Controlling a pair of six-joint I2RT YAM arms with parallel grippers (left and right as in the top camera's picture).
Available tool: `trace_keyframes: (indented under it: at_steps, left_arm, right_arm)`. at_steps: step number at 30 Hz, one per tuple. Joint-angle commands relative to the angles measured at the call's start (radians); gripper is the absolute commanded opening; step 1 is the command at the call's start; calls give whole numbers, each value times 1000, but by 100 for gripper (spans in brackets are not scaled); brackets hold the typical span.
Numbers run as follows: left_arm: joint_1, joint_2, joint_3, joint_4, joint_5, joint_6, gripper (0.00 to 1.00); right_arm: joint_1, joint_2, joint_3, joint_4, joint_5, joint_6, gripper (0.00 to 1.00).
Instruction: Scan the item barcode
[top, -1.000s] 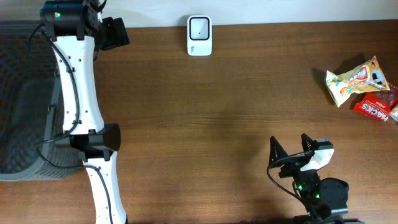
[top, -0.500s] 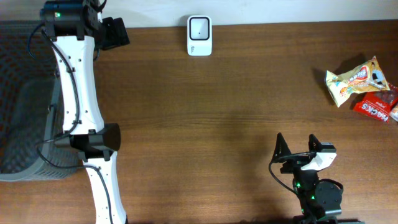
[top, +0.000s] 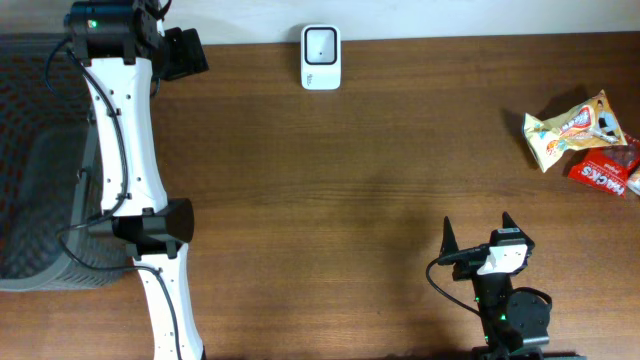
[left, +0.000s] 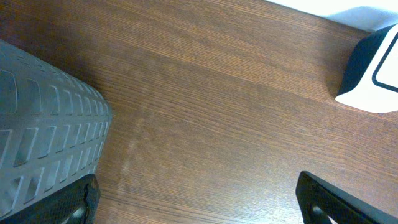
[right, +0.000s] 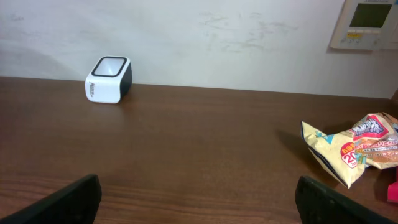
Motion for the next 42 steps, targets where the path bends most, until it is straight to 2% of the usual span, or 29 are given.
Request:
trace_keyframes:
  at_steps: [1, 9, 31, 33, 37, 38, 40, 42]
  left_arm:
    - [5, -13, 10, -1, -7, -6, 99]
    - [5, -13, 10, -1, -8, -6, 99]
    - [5, -13, 10, -1, -8, -6, 99]
    - [5, -13, 10, 5, -72, 6, 99]
    - [5, -64, 10, -1, -77, 24, 99]
    - [5, -91, 10, -1, -50, 18, 99]
    - [2, -152, 10, -1, 120, 16, 99]
    - [-22, -207, 5, -1, 121, 18, 99]
  right_arm:
    - [6, -12, -8, -6, 11, -10, 98]
    - [6, -12, -8, -6, 11, 43, 98]
    - [6, -11, -8, -4, 9, 42, 98]
    - [6, -11, -8, -4, 9, 42, 98]
    - [6, -11, -8, -4, 9, 42, 98]
    - [6, -11, -8, -4, 9, 42, 99]
    - [6, -11, -8, -4, 9, 42, 98]
    - [6, -11, -8, -4, 9, 42, 98]
